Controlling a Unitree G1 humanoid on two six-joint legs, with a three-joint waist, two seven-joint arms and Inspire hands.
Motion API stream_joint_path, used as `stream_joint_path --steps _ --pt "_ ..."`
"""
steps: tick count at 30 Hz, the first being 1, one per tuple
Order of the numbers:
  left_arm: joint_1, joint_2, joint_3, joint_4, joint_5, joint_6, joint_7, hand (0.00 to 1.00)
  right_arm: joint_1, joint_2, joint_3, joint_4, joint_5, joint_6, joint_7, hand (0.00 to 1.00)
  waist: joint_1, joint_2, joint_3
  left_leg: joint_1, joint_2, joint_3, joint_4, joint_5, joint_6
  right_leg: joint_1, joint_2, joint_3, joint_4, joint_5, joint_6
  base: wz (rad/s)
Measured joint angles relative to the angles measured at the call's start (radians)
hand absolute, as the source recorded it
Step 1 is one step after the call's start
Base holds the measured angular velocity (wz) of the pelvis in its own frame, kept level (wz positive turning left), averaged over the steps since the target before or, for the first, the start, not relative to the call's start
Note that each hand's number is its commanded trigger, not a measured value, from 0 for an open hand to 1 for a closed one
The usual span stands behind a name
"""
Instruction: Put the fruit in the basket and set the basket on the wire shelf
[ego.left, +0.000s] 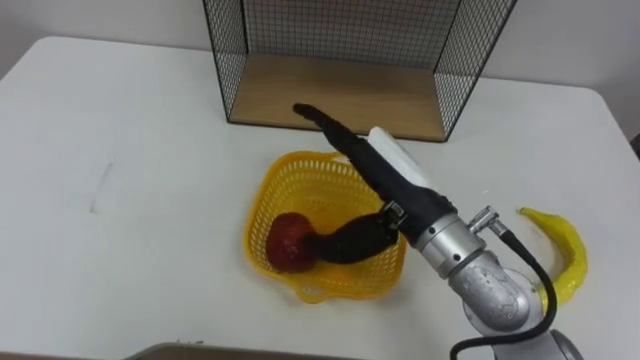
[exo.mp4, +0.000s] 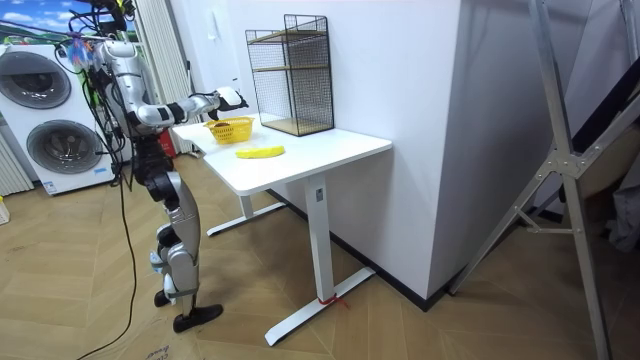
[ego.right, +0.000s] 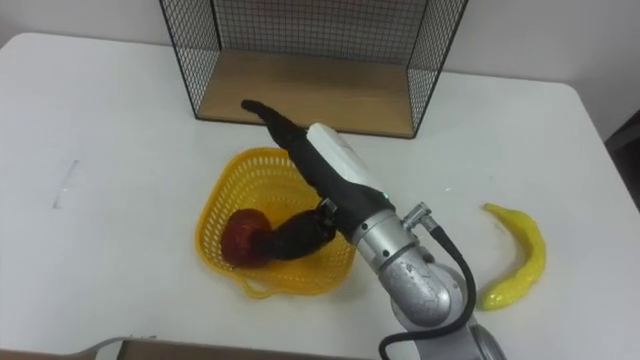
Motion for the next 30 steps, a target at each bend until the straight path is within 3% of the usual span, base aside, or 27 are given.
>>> stream_joint_path --steps 9,14,17,21,25,30 --pt "0.013 0.006 0.006 0.002 -0.001 -0.007 0.018 0.00 -0.001 0.023 -0.147 -0.001 0.037 -0.007 -0.139 0.00 -0.028 -0.018 -0.0057 -0.004 0.000 0.001 0.001 0.000 0.000 -0.002 -0.001 -0.004 0.000 0.000 0.000 0.01" --pt "0.057 0.002 0.059 -0.001 0.000 -0.018 0.020 0.00 -0.001 0.022 -0.268 -0.038 0.042 -0.018 -0.258 0.00 -0.053 -0.022 -0.0066 0.011 0.000 0.007 0.000 0.000 0.000 0.004 0.002 0.012 0.000 0.000 0.000 -0.09" --pt "0.065 -0.001 0.120 0.001 -0.002 -0.019 0.023 0.00 -0.001 0.011 -0.349 -0.057 0.039 -0.037 -0.336 0.00 -0.072 -0.025 -0.0061 0.009 0.000 0.006 0.000 0.000 0.000 0.003 0.002 0.009 0.000 0.000 0.000 0.00" --pt "0.075 0.000 0.147 0.000 0.000 -0.018 0.034 0.00 0.000 -0.009 -0.444 -0.049 0.047 -0.044 -0.416 0.00 -0.096 -0.028 -0.0054 0.009 0.000 0.006 0.000 0.000 0.000 0.006 0.000 -0.004 0.000 0.000 0.000 0.03" --pt "0.108 -0.005 0.160 -0.009 0.000 0.008 0.038 0.00 0.027 -0.008 -0.505 0.022 0.081 -0.043 -0.495 0.00 -0.124 -0.030 -0.0061 0.020 0.001 0.009 0.000 0.000 0.000 0.015 0.000 -0.005 0.000 0.000 0.000 0.01" --pt "0.108 -0.005 0.160 -0.020 0.000 0.038 0.043 0.00 0.059 -0.008 -0.514 0.118 0.110 -0.013 -0.532 0.00 -0.134 -0.034 -0.0086 0.022 0.000 0.016 0.001 0.000 0.000 0.012 -0.001 0.000 0.005 0.000 0.000 -0.04"
